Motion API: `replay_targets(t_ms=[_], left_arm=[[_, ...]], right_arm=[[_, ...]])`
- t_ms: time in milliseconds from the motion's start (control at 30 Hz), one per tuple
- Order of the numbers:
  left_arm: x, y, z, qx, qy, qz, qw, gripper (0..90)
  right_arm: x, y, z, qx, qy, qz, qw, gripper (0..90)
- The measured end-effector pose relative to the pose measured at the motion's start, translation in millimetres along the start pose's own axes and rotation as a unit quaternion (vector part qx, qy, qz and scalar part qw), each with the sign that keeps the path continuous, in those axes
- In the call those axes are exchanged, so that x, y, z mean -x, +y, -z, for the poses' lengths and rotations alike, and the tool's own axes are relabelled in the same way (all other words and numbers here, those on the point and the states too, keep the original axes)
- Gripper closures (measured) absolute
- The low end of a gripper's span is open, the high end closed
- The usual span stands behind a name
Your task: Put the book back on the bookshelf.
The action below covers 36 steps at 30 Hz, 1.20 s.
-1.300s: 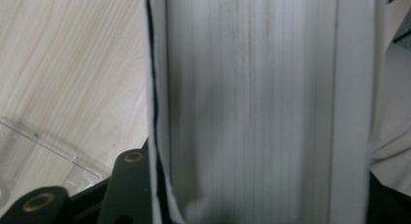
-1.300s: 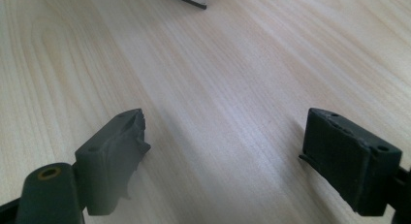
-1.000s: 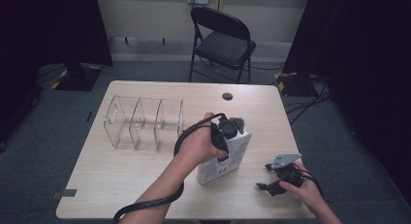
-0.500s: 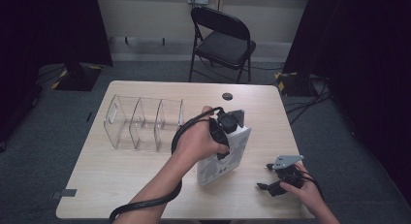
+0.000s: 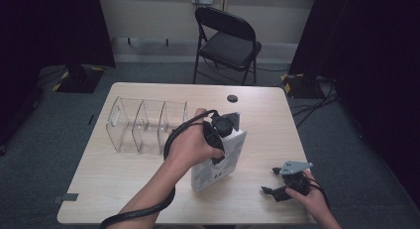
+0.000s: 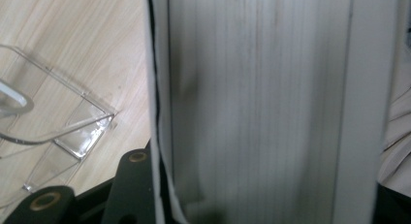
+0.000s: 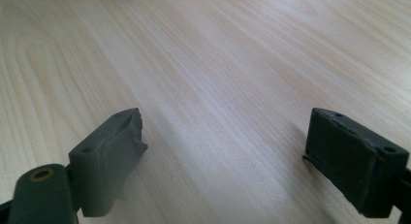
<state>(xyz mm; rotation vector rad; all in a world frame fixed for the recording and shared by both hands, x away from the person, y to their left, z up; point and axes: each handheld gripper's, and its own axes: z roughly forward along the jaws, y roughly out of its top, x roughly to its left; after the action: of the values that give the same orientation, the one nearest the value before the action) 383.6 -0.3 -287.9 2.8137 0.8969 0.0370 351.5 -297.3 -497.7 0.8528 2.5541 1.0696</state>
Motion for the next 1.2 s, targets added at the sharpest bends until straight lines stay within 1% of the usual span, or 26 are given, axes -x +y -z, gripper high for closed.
replay_targets(t_ms=[67,133,167,200,233,267,300,333,367,400,433,467,533,567,600,633,733,767,800,900,967,1000,1033,1067,1167,1200], left_arm=[[-1.2,-2.1,0.4,-0.001,0.0,-0.002,1.0,53.0],[-1.8,-5.4,0.4,0.001,-0.001,0.006,1.0,52.9],[-1.8,-5.4,0.4,0.001,-0.001,0.006,1.0,52.9],[-3.3,-6.7,1.1,-0.003,-0.001,-0.003,1.0,52.9],[-2.6,-7.6,0.9,0.001,-0.002,0.007,1.0,52.9],[-4.2,-8.1,1.9,-0.005,0.0,-0.001,1.0,52.9],[-3.3,-9.3,1.5,0.0,-0.001,0.006,1.0,52.9],[-4.1,-10.2,2.2,-0.002,0.0,0.002,1.0,52.9],[-4.3,-11.3,2.4,-0.001,-0.001,0.008,1.0,52.9],[-5.1,-11.8,3.0,-0.004,0.0,0.003,1.0,52.9],[-4.5,-13.0,2.6,0.002,-0.002,0.01,0.9999,52.9],[-6.0,-13.9,3.5,-0.001,-0.002,0.006,1.0,52.9],[-6.7,-16.1,3.6,0.004,-0.004,0.012,0.9999,52.9],[-8.0,-16.9,4.6,-0.001,-0.004,0.006,1.0,52.9],[-7.5,-18.1,4.4,0.004,-0.007,0.014,0.9999,52.9],[-8.4,-18.9,5.4,-0.001,-0.004,0.012,0.9999,52.9],[-9.2,-21.7,5.9,0.004,-0.007,0.02,0.9998,52.9],[-10.2,-22.5,6.6,-0.001,-0.007,0.015,0.9999,52.9],[-9.4,-23.5,6.2,0.004,-0.007,0.021,0.9998,52.9],[-11.0,-26.3,7.0,-0.002,-0.006,0.016,0.9998,52.9],[-11.5,-28.1,6.7,0.0,-0.009,0.027,0.9996,53.0],[-12.4,-29.0,7.3,-0.003,-0.009,0.024,0.9997,53.0],[-12.6,-30.0,7.1,0.001,-0.011,0.022,0.9997,53.0],[-12.4,-30.8,7.4,0.002,-0.011,0.03,0.9995,52.9],[-14.7,-33.0,8.9,-0.002,-0.011,0.023,0.9997,53.0],[-14.1,-33.7,8.8,0.002,-0.011,0.027,0.9996,53.0]], right_arm=[[-0.5,-1.1,-0.2,0.005,-0.001,-0.003,1.0,12.5],[-1.3,-2.7,-0.3,0.012,-0.005,-0.005,0.9999,12.5],[-1.3,-2.7,-0.3,0.012,-0.005,-0.005,0.9999,12.5],[-1.4,-2.6,-0.2,0.011,-0.005,-0.005,0.9999,12.4],[-1.4,-2.6,-0.3,0.012,-0.005,-0.004,0.9999,12.4],[-1.5,-2.6,-0.3,0.012,-0.005,-0.005,0.9999,12.4],[-1.4,-2.6,-0.4,0.012,-0.005,-0.004,0.9999,12.4],[-1.4,-2.6,-0.4,0.012,-0.005,-0.004,0.9999,12.4],[-1.4,-2.6,-0.4,0.012,-0.005,-0.005,0.9999,12.4],[-1.4,-2.6,-0.4,0.012,-0.005,-0.005,0.9999,12.4],[-1.5,-2.6,-0.4,0.012,-0.005,-0.005,0.9999,12.4],[-1.5,-2.6,-0.4,0.012,-0.005,-0.006,0.9999,12.4],[-1.6,-2.6,-0.4,0.012,-0.006,-0.006,0.9999,12.4],[-1.6,-2.6,-0.4,0.012,-0.005,-0.005,0.9999,12.4],[-1.5,-2.6,-0.4,0.012,-0.005,-0.006,0.9999,12.4],[-1.5,-2.6,-0.5,0.012,-0.005,-0.005,0.9999,12.4],[-1.5,-2.6,-0.4,0.012,-0.005,-0.005,0.9999,12.4],[-1.6,-2.6,-0.5,0.012,-0.005,-0.006,0.9999,12.4],[-1.6,-2.6,-0.5,0.012,-0.005,-0.006,0.9999,12.4],[-1.5,-2.6,-0.5,0.012,-0.005,-0.005,0.9999,12.4],[-1.4,-2.6,-0.5,0.012,-0.005,-0.004,0.9999,12.4],[-1.5,-2.6,-0.5,0.012,-0.005,-0.005,0.9999,12.4],[-1.5,-2.6,-0.5,0.012,-0.005,-0.005,0.9999,12.4],[-1.5,-2.6,-0.5,0.012,-0.005,-0.005,0.9999,12.4],[-1.4,-2.6,-0.5,0.012,-0.005,-0.004,0.9999,12.4],[-1.5,-2.6,-0.5,0.012,-0.005,-0.005,0.9999,12.3]])
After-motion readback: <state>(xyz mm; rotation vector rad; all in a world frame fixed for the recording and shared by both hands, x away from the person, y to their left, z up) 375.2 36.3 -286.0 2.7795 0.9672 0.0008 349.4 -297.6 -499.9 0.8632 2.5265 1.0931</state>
